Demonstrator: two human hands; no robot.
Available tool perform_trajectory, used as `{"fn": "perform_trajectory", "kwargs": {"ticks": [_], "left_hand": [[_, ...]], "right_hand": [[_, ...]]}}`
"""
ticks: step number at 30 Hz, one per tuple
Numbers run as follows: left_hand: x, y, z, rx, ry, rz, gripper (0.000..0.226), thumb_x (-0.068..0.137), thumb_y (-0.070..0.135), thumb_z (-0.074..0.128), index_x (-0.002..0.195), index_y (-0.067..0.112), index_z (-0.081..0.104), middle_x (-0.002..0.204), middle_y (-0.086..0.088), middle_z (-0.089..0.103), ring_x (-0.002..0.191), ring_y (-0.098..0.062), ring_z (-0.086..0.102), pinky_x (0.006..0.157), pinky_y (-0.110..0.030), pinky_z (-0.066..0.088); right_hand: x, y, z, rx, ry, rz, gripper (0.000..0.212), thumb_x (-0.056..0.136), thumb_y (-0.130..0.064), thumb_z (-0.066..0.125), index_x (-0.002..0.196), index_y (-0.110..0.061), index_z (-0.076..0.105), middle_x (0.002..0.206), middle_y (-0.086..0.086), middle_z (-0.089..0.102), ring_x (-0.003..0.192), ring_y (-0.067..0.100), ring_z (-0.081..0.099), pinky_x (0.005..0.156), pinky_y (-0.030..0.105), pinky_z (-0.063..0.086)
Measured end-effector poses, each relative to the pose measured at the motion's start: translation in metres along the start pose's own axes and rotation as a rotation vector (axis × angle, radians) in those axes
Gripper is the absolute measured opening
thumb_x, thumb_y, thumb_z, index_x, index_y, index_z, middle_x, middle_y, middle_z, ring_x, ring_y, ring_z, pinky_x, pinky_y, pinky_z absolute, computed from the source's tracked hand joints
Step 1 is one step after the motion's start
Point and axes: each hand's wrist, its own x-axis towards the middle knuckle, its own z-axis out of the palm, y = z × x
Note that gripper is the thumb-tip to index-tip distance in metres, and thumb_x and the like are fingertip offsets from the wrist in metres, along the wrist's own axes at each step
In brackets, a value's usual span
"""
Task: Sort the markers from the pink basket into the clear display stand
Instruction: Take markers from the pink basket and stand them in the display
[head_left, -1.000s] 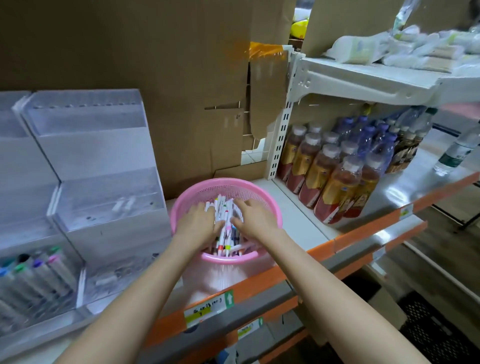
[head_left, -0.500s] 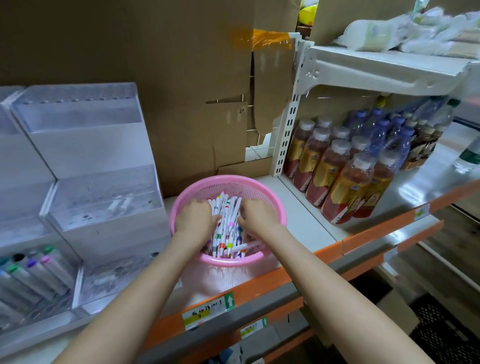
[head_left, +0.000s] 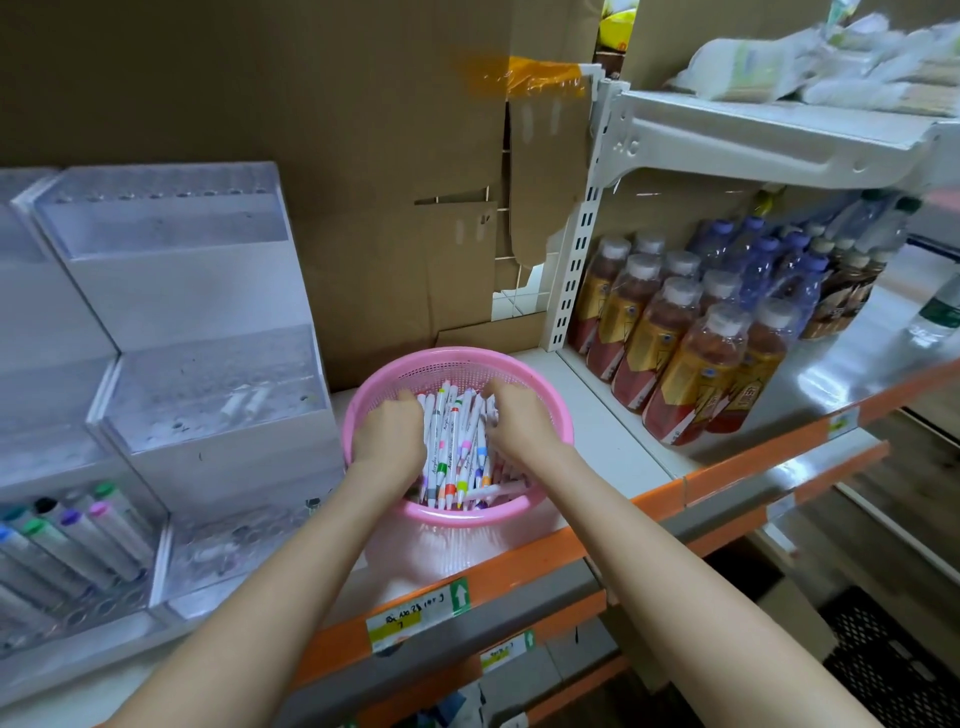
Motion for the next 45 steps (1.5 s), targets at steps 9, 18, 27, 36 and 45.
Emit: {"fn": "perform_trajectory", "kwargs": {"ticks": [9,18,27,36,45], "left_hand": [[0.0,0.0,-0.001,-0.038,0.037,0.117,0.008,0.093,0.012,0.05,0.086,0.014,0.046,0.068,0.005,0.042,0.056,-0.006,0.04,0.045,-0.018,0.024],[0.001,-0.002,-0.002,-0.071,0.027,0.111,0.017,0.091,0.008,0.051,0.076,0.016,0.049,0.064,0.004,0.046,0.057,-0.008,0.045,0.046,-0.019,0.027],[-0.002,-0.001,-0.007,-0.108,0.14,0.122,0.005,0.09,0.006,0.05,0.094,0.009,0.051,0.083,-0.004,0.052,0.071,-0.016,0.044,0.054,-0.022,0.028],[-0.015,-0.007,-0.018,-0.38,0.336,0.327,0.051,0.081,0.0,0.053,0.129,0.015,0.051,0.106,-0.009,0.063,0.096,-0.028,0.058,0.071,-0.024,0.038],[-0.049,-0.041,-0.067,-0.505,0.526,0.343,0.048,0.08,-0.002,0.056,0.122,0.02,0.049,0.08,0.002,0.052,0.069,-0.021,0.054,0.064,-0.039,0.052]], "right_hand": [[-0.006,-0.004,-0.001,-0.216,-0.06,0.057,0.032,0.081,-0.021,0.058,0.111,-0.011,0.049,0.087,0.006,0.061,0.076,0.025,0.059,0.055,0.033,0.046],[-0.005,-0.014,0.005,-0.166,-0.049,0.045,0.019,0.084,-0.004,0.057,0.101,-0.007,0.05,0.084,0.008,0.055,0.079,0.028,0.057,0.059,0.033,0.041],[-0.005,-0.015,0.003,0.001,0.048,0.007,0.029,0.084,0.0,0.052,0.11,-0.009,0.044,0.08,0.011,0.056,0.075,0.03,0.056,0.055,0.036,0.04],[-0.025,-0.039,-0.009,0.136,0.243,-0.217,0.059,0.083,-0.005,0.054,0.137,-0.024,0.04,0.083,0.007,0.063,0.067,0.027,0.058,0.057,0.042,0.049],[-0.064,-0.092,-0.012,0.248,0.391,-0.354,0.058,0.081,-0.003,0.06,0.134,-0.024,0.048,0.091,0.002,0.063,0.078,0.023,0.061,0.063,0.039,0.052]]}}
